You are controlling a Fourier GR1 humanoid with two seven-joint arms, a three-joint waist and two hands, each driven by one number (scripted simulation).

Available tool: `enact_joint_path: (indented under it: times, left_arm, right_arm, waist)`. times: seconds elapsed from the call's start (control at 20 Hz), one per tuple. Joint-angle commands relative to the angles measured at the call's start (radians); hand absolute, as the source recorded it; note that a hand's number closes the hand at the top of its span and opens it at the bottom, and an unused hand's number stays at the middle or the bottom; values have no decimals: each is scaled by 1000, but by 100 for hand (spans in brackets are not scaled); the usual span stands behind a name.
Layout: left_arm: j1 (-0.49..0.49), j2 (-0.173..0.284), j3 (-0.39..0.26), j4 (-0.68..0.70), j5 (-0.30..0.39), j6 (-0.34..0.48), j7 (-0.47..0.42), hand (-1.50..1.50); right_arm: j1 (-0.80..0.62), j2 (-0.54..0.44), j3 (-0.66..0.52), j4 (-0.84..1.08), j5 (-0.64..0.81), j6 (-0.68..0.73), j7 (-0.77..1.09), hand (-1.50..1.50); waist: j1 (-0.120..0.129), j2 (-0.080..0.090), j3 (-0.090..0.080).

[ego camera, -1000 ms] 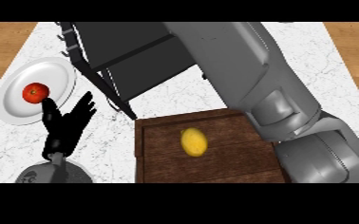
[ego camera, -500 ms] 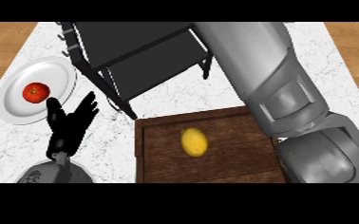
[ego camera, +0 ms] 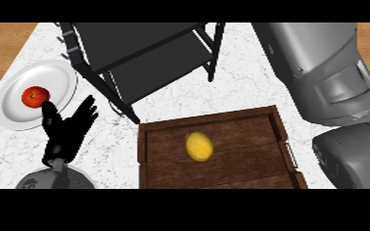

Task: Pick the bell pepper from the tray and place it in the tiered shelf

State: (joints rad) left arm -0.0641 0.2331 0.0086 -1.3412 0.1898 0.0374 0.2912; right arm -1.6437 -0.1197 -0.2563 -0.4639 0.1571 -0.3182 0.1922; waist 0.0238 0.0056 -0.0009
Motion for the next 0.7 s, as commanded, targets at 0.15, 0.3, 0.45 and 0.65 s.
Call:
enact_joint_path:
  times: [0.15, 0.3, 0.45, 0.65]
  left_arm:
    - [52, -16, -17, -35, -15, 4, -10, 0]
    - [14, -2, 2, -28, 0, -13, 2, 0]
    - [-29, 1, 25, 22, 1, -3, 17, 0]
    - [-33, -26, 10, 52, -13, -13, -29, 0]
  right_arm:
    - [31, -161, -87, 17, -43, -28, 27, -150]
    - [59, -238, -125, 25, -83, 49, 25, -150]
    - [119, -293, -145, 25, -119, 173, -27, -150]
    - [135, -349, -151, 39, -132, 246, -43, -150]
  waist:
    - [-3, 0, 1]
    - [-4, 1, 1]
    - [-7, 4, 1]
    - [-4, 4, 0]
